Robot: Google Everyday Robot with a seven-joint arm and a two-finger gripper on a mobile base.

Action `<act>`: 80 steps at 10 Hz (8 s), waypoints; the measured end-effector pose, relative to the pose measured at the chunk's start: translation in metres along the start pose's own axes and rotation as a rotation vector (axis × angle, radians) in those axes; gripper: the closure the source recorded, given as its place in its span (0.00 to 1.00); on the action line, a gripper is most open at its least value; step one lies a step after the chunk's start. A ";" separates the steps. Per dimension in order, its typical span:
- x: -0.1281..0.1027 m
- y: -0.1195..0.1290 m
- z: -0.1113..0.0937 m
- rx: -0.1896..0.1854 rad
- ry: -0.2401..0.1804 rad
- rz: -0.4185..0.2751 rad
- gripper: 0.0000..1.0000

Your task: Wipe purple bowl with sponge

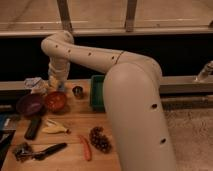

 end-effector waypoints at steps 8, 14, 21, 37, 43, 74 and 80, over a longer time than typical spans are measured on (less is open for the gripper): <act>-0.063 0.111 0.090 -0.217 0.112 -0.280 1.00; -0.064 0.121 0.100 -0.253 0.145 -0.293 1.00; -0.070 0.110 0.122 -0.100 0.032 -0.245 1.00; -0.071 0.101 0.126 -0.078 0.239 -0.255 1.00; -0.031 0.104 0.125 -0.107 0.265 -0.200 1.00; -0.095 0.148 0.111 -0.117 0.164 -0.412 1.00; -0.076 0.153 0.091 -0.169 -0.097 -0.433 1.00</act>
